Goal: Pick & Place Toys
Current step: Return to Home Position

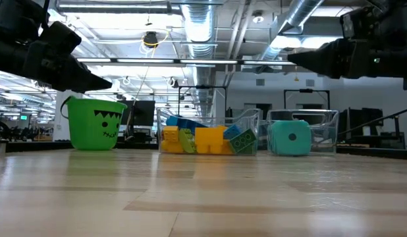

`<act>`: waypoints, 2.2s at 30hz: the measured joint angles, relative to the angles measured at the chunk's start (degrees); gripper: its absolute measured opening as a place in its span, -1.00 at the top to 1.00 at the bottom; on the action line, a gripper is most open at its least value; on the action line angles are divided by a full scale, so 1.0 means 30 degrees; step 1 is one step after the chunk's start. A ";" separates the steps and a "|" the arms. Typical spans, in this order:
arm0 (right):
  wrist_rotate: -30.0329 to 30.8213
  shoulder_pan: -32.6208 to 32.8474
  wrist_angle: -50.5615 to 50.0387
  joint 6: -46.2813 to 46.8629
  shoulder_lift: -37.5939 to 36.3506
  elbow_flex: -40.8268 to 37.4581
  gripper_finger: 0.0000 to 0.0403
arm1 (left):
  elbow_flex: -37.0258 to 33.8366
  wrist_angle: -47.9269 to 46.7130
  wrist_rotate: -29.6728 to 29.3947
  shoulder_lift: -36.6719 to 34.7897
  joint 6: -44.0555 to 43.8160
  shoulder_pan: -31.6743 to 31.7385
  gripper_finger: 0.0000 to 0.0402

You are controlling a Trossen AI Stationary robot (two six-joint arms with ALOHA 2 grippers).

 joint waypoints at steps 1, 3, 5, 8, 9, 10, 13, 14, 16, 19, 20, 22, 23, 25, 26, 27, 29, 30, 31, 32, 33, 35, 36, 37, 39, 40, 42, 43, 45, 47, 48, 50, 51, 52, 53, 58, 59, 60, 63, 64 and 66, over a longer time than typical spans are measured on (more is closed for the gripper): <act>-0.0001 -0.0052 -0.0978 0.0008 -0.0681 0.0000 1.00 | 0.0000 -0.0001 0.0000 0.0000 0.0000 0.0000 0.91; -0.0001 -0.0152 -0.2832 0.0162 -0.2184 0.0000 1.00 | 0.0000 0.0006 -0.0015 0.0000 0.0000 0.0007 0.91; -0.0007 -0.0219 -0.4595 0.0538 -0.3668 0.0000 1.00 | 0.0000 0.0002 -0.0079 0.0000 0.0000 0.0003 0.91; -0.0001 -0.0260 -0.6901 0.1171 -0.5657 0.0000 1.00 | 0.0000 0.0000 -0.0075 0.0000 0.0000 0.0007 0.91; -0.0001 -0.0260 -0.7609 0.1322 -0.6240 0.0002 1.00 | 0.0000 0.0001 -0.0073 -0.0003 0.0000 0.0004 0.91; -0.0004 -0.0258 -0.8308 0.1466 -0.6799 0.0007 1.00 | 0.0000 0.0004 -0.0073 -0.0001 0.0000 0.0003 0.91; -0.0009 -0.0216 -0.9914 0.2008 -0.8429 0.0007 1.00 | 0.0000 -0.0002 -0.0073 -0.0002 0.0000 0.0004 0.91; -0.0009 -0.0187 -1.0429 0.2145 -0.8930 0.0007 1.00 | 0.0000 -0.0002 -0.0066 -0.0003 0.0000 0.0000 0.91; -0.0009 -0.0170 -1.1333 0.2203 -0.9928 0.0007 1.00 | 0.0000 0.0002 -0.0066 -0.0005 0.0000 0.0001 0.91; -0.0009 0.0080 -1.2685 0.2203 -1.1383 0.0007 1.00 | 0.0000 0.0005 -0.0058 0.0000 0.0000 0.0000 0.91; -0.0009 0.0191 -1.3142 0.2203 -1.1838 0.0007 1.00 | 0.0000 0.0002 -0.0058 0.0000 0.0000 0.0003 0.91; -0.0009 0.0323 -1.4179 0.2203 -1.2782 0.0007 1.00 | -0.0007 0.0006 -0.0058 0.0000 0.0000 0.0007 0.91; -0.0009 0.0384 -1.4615 0.2216 -1.3287 0.0007 1.00 | -0.0003 0.0002 -0.0054 -0.0001 0.0000 0.0000 0.91; -0.0009 0.0425 -1.5638 0.2383 -1.4172 0.0007 1.00 | -0.0003 -0.0001 -0.0051 0.0000 0.0000 0.0000 0.91; -0.0007 0.0408 -1.6135 0.2494 -1.4595 0.0007 1.00 | -0.0001 0.0003 -0.0051 0.0000 0.0000 0.0006 0.91; -0.0009 0.0374 -1.6637 0.2625 -1.5054 0.0007 1.00 | -0.0002 0.0002 -0.0049 0.0000 0.0000 0.0005 0.91; -0.0009 0.0290 -1.7734 0.2698 -1.6008 0.0007 1.00 | -0.0004 0.0003 -0.0044 -0.0003 0.0000 0.0004 0.91; -0.0006 0.0257 -1.8197 0.2704 -1.6508 0.0006 1.00 | 0.0000 -0.0002 -0.0044 0.0000 0.0000 0.0007 0.91; -0.0004 0.0257 -1.8691 0.2706 -1.7009 0.0000 1.00 | 0.0000 -0.0001 -0.0043 -0.0001 0.0000 0.0000 0.91; -0.0001 0.0257 -1.9243 0.2706 -1.7516 0.0000 1.00 | 0.0000 -0.0001 -0.0029 0.0000 0.0000 0.0000 0.91; -0.0001 0.0257 -1.9714 0.2706 -1.8005 0.0000 1.00 | 0.0000 0.0002 0.0027 -0.0004 -0.0003 0.0003 0.91; -0.0005 0.0257 -2.0854 0.2706 -1.9079 0.0000 1.00 | 0.0000 0.0006 0.0022 0.0000 0.0000 0.0004 0.91; -0.0001 0.0257 -2.1392 0.2706 -1.9599 0.0000 1.00 | 0.0000 0.0000 0.0022 -0.0007 0.0000 0.0005 0.91; -0.0001 0.0257 -2.1971 0.2711 -2.0130 0.0000 1.00 | -0.0004 0.0002 0.0022 -0.0004 0.0000 0.0005 0.91; 0.0123 0.0257 -2.3070 0.2834 -2.1180 0.0000 1.00 | 0.0000 0.0006 0.0022 -0.0005 -0.0003 0.0000 0.91; 0.0199 0.0257 -2.3185 0.2954 -2.1547 0.0007 1.00 | 0.0000 0.0006 0.0022 -0.0006 0.0000 0.0006 0.91; 0.0244 0.0259 -2.3142 0.3151 -2.1876 0.0007 1.00 | -0.0007 -0.0002 0.0015 -0.0007 -0.0007 0.0000 0.91; 0.0290 0.0279 -2.3148 0.3201 -2.1953 0.0007 1.00 | -0.0003 0.0002 0.0015 -0.0004 -0.0003 0.0007 0.91; 0.0290 0.0329 -2.3176 0.3201 -2.1924 0.0007 1.00 | -0.0006 -0.0002 0.0015 0.0000 0.0000 0.0001 0.91; 0.0290 0.0330 -2.3162 0.3201 -2.1917 0.0007 1.00 | -0.0004 -0.0002 0.0012 0.0000 0.0000 0.0005 0.91; 0.0290 0.0330 -2.3159 0.3201 -2.1917 0.0007 1.00 | -0.0006 -0.0002 0.0010 0.0000 0.0000 0.0001 0.91; 0.0290 0.0330 -2.3162 0.3201 -2.1917 0.0007 1.00 | -0.0002 -0.0002 0.0007 -0.0005 0.0000 0.0002 0.91; 0.0290 0.0330 -2.3162 0.3199 -2.1917 0.0007 1.00 | 0.0000 -0.0002 0.0007 0.0000 0.0000 0.0004 0.91; 0.0290 0.0330 -2.3159 0.3201 -2.1917 0.0007 1.00 | -0.0003 -0.0002 0.0003 -0.0007 0.0000 0.0003 0.91; 0.0290 0.0330 -2.3158 0.3198 -2.1917 0.0007 1.00 | 0.0000 -0.0002 0.0000 -0.0003 0.0000 0.0007 0.91; 0.0290 0.0328 -2.3126 0.3198 -2.1674 0.0007 1.00 | -0.0007 -0.0002 -0.0080 0.0000 0.0000 0.0007 0.91; 0.0290 0.0286 -2.3177 0.3194 -2.1568 0.0007 1.00 | -0.0007 -0.0001 -0.0080 -0.0004 0.0000 0.0004 0.91; 0.0290 0.0257 -2.3199 0.3194 -2.1553 0.0022 1.00 | -0.0007 -0.0002 -0.0079 0.0000 0.0000 0.0007 0.91; 0.0283 0.0257 -2.3255 0.3194 -2.1575 0.0058 1.00 | 0.0000 -0.0002 -0.0073 0.0000 0.0000 0.0000 0.91; 0.0283 0.0257 -2.3264 0.3194 -2.1575 0.0058 1.00 | -0.0002 -0.0002 -0.0073 -0.0002 0.0000 0.0003 0.91; 0.0283 0.0257 -2.3228 0.3194 -2.1597 0.0058 1.00 | -0.0007 -0.0002 -0.0073 -0.0007 0.0000 0.0000 0.91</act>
